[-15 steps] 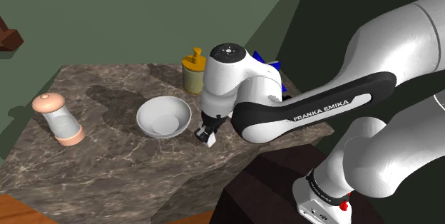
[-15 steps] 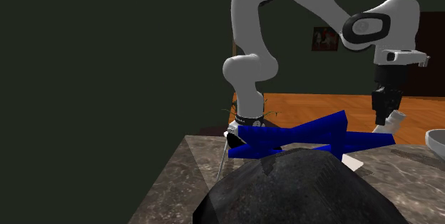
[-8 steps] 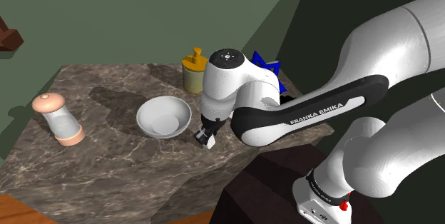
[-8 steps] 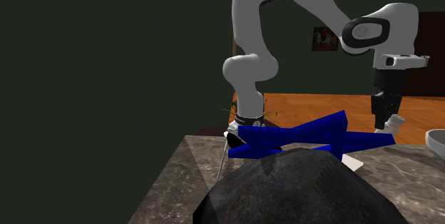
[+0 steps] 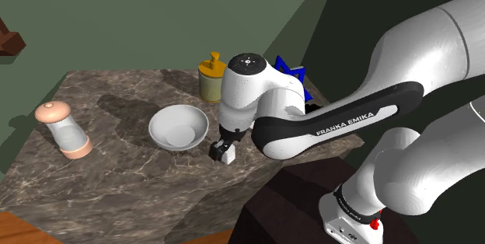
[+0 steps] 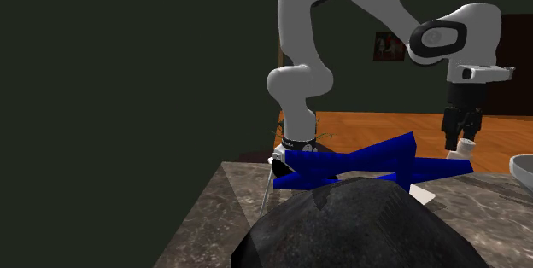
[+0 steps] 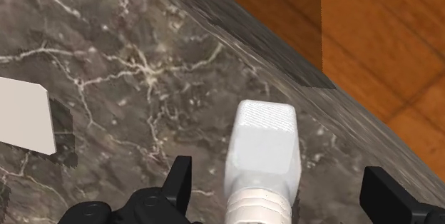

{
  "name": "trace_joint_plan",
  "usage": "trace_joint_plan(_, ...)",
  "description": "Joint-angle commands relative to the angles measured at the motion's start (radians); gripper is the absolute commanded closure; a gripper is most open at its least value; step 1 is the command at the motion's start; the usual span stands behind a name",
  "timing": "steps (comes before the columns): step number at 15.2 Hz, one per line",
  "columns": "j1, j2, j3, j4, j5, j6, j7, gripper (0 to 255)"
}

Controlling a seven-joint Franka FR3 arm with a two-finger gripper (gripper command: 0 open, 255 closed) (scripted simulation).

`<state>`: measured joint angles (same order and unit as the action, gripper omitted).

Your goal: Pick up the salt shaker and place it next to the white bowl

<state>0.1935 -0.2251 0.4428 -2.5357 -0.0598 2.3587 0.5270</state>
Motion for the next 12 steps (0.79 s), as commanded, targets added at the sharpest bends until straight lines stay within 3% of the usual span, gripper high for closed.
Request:
trace_joint_plan(1,0.007,-0.026,-0.004,0.014,0.016,-0.037,-0.011,0)
trace_joint_plan(4,0.023,-0.089,-0.015,0.059,0.048,-0.141,-0.035,0)
trace_joint_plan(12,0.023,-0.089,-0.015,0.059,0.048,-0.141,-0.035,0)
